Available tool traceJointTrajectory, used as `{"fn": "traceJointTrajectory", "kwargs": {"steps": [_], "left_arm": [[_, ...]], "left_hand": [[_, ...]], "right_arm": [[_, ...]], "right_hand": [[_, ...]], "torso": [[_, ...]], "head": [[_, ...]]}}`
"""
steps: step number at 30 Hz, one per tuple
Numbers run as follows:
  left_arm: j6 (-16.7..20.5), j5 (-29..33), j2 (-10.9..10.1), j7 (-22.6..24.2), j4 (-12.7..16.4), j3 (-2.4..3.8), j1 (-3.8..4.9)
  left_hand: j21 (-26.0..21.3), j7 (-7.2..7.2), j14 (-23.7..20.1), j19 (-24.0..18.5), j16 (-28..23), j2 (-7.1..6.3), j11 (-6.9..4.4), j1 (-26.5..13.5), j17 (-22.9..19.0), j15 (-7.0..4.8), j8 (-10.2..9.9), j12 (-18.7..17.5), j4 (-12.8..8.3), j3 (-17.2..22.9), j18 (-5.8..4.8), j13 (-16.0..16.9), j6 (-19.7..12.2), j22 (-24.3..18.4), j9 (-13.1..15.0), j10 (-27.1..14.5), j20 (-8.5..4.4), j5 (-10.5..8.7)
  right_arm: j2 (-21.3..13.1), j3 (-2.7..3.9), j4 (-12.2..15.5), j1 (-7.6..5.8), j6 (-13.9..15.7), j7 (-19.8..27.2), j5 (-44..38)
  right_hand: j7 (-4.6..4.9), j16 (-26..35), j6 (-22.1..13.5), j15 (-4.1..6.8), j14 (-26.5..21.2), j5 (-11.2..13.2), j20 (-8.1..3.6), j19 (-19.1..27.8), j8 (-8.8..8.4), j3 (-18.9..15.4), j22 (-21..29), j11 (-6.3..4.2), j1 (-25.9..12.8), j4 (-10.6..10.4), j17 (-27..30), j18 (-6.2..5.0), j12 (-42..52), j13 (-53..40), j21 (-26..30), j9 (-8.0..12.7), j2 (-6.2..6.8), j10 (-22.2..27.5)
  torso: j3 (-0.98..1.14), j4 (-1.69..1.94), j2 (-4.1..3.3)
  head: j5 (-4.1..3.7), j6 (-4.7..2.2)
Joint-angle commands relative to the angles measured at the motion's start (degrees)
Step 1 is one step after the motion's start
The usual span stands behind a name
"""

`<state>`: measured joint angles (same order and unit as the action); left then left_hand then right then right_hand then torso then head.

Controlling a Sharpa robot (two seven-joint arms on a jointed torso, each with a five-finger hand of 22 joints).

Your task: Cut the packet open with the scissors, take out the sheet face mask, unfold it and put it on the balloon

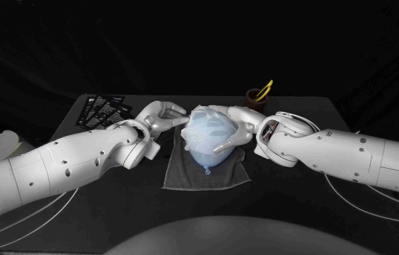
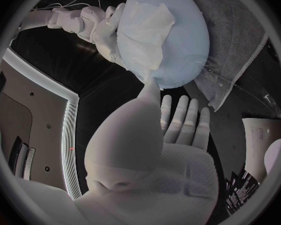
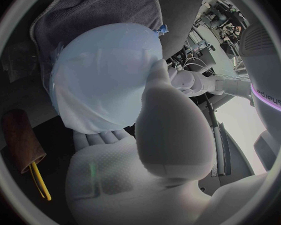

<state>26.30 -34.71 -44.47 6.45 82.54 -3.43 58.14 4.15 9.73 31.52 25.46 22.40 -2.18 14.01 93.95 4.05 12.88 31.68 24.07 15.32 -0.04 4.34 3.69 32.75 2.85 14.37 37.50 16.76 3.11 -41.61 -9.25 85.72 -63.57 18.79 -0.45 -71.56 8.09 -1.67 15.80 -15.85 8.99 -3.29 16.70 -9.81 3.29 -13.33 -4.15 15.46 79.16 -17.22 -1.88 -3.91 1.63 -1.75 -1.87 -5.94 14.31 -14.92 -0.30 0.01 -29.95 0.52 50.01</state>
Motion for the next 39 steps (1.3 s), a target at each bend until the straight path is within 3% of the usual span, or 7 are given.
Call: {"fn": "traceJointTrajectory", "kwargs": {"steps": [1, 14, 20, 25, 29, 31, 39], "left_arm": [[-1.2, -0.3, 0.1, -1.2, 0.0, 0.08, 0.1], [0.3, 0.2, 0.1, -0.8, -0.6, 0.08, 0.09], [-0.6, 4.8, -0.2, 2.3, -0.5, 0.1, 0.08], [-3.2, 8.2, -0.6, 4.4, -0.3, 0.11, 0.08], [-5.3, 8.8, -0.7, 5.0, -0.1, 0.11, 0.07], [-6.2, 8.2, -0.6, 4.7, -0.1, 0.1, 0.07], [-6.7, 4.6, 0.1, 3.4, -0.7, 0.09, 0.0]], "left_hand": [[0.0, 6.45, 1.0, 0.4, -0.3, -0.18, 0.0, 1.1, 0.1, -0.02, -0.5, -0.6, -0.5, 0.3, 0.01, -0.1, 0.6, 0.1, -0.4, 0.7, -0.01, -0.35], [0.0, 5.98, 5.6, 3.3, -1.0, 0.09, -0.59, 2.8, 0.3, -0.65, -1.4, -2.7, -1.1, 1.4, 0.71, -0.1, 3.1, 0.3, -2.0, 3.6, -0.04, -0.34], [-1.2, 6.53, 3.2, -0.2, -4.5, -0.83, -0.15, -5.4, -0.2, -0.25, -2.8, -4.9, 1.4, -0.9, 0.09, -0.1, 3.4, -0.1, -3.2, 3.6, 0.01, -0.35], [-1.4, 6.45, 3.1, -0.7, -5.9, -3.88, -0.11, -10.1, -0.2, -0.22, -3.6, -6.3, 1.6, -1.8, -0.05, -0.1, 3.1, -0.2, -3.8, 3.7, 0.0, -0.31], [-1.9, 6.58, -0.1, -3.7, -8.8, -10.53, 0.17, -13.2, -0.6, 0.15, -4.5, -7.9, 1.9, -8.0, -0.51, -0.1, 2.1, -0.5, -4.4, 3.4, 0.05, -0.1], [-2.0, 6.84, -1.2, -4.8, -9.6, -12.45, 0.34, -13.0, -0.7, 0.32, -4.8, -8.5, 2.0, -9.9, -0.65, -0.1, 1.5, -0.6, -4.5, 3.0, 0.06, 0.02], [-1.8, 7.15, -4.3, -4.9, -12.1, -13.26, 0.73, -9.5, -1.0, 0.81, -5.4, -10.1, 2.0, -10.6, -0.67, -0.1, 0.2, -0.5, -5.0, 2.2, 0.08, 0.01]], "right_arm": [[0.1, -0.43, 0.0, 0.55, -2.9, -0.7, -0.2], [0.0, -0.43, 0.2, 0.56, -2.9, -0.8, -0.2], [0.0, -0.43, 0.1, 0.58, -2.9, -0.7, -0.2], [0.0, -0.43, 0.1, 0.62, -2.9, -0.7, -0.2], [0.1, -0.43, 0.1, 0.67, -2.9, -0.7, -0.2], [0.1, -0.43, 0.0, 0.74, -3.0, -0.7, -0.2], [0.1, -0.43, 0.0, 0.84, -3.0, -0.7, -0.2]], "right_hand": [[9.1, 0.3, 0.1, -0.34, 0.0, 0.1, 0.18, -0.3, 0.11, 0.2, -0.1, 0.44, 0.1, -0.1, 0.1, -0.13, 0.1, -0.1, -0.4, -0.1, -0.59, -0.1], [9.1, 0.3, 0.1, -0.34, 0.0, 0.1, 0.18, -0.3, 0.11, 0.2, -0.1, 0.44, 0.1, -0.1, 0.1, -0.13, 0.1, -0.1, -0.4, -0.1, -0.59, -0.1], [9.1, 0.3, 0.1, -0.34, 0.0, 0.1, 0.18, -0.3, 0.11, 0.2, -0.1, 0.44, 0.1, -0.1, 0.1, -0.13, 0.1, -0.1, -0.4, -0.1, -0.59, -0.1], [9.1, 0.3, 0.1, -0.37, 0.0, 0.1, 0.18, -0.3, 0.12, 0.3, -0.1, 0.45, 0.1, -0.1, 0.1, -0.11, 0.1, -0.1, -0.4, -0.1, -0.68, -0.1], [9.1, 0.3, 0.1, -0.37, 0.0, 0.1, 0.18, -0.3, 0.12, 0.3, -0.1, 0.45, 0.1, -0.1, 0.1, -0.11, 0.1, -0.1, -0.4, -0.1, -0.68, -0.1], [9.1, 0.3, 0.1, -0.37, 0.0, 0.1, 0.18, -0.3, 0.12, 0.3, -0.1, 0.45, 0.1, -0.1, 0.1, -0.11, 0.1, -0.1, -0.4, -0.1, -0.68, -0.1], [9.1, 0.3, 0.1, -0.37, 0.0, 0.1, 0.18, -0.3, 0.12, 0.3, -0.1, 0.45, 0.1, -0.1, 0.1, -0.11, 0.1, -0.1, -0.4, -0.1, -0.68, -0.1]], "torso": [[0.04, 0.02, 0.02], [0.0, 0.01, 0.01], [-0.01, 0.01, 0.02], [-0.03, 0.03, 0.01], [0.01, 0.03, 0.0], [-0.02, 0.02, 0.01], [0.04, -0.04, -0.03]], "head": [[-0.08, -0.01], [-0.22, -0.01], [-0.29, -0.01], [-0.24, -0.01], [-0.13, -0.01], [-0.11, -0.01], [-0.09, -0.01]]}}
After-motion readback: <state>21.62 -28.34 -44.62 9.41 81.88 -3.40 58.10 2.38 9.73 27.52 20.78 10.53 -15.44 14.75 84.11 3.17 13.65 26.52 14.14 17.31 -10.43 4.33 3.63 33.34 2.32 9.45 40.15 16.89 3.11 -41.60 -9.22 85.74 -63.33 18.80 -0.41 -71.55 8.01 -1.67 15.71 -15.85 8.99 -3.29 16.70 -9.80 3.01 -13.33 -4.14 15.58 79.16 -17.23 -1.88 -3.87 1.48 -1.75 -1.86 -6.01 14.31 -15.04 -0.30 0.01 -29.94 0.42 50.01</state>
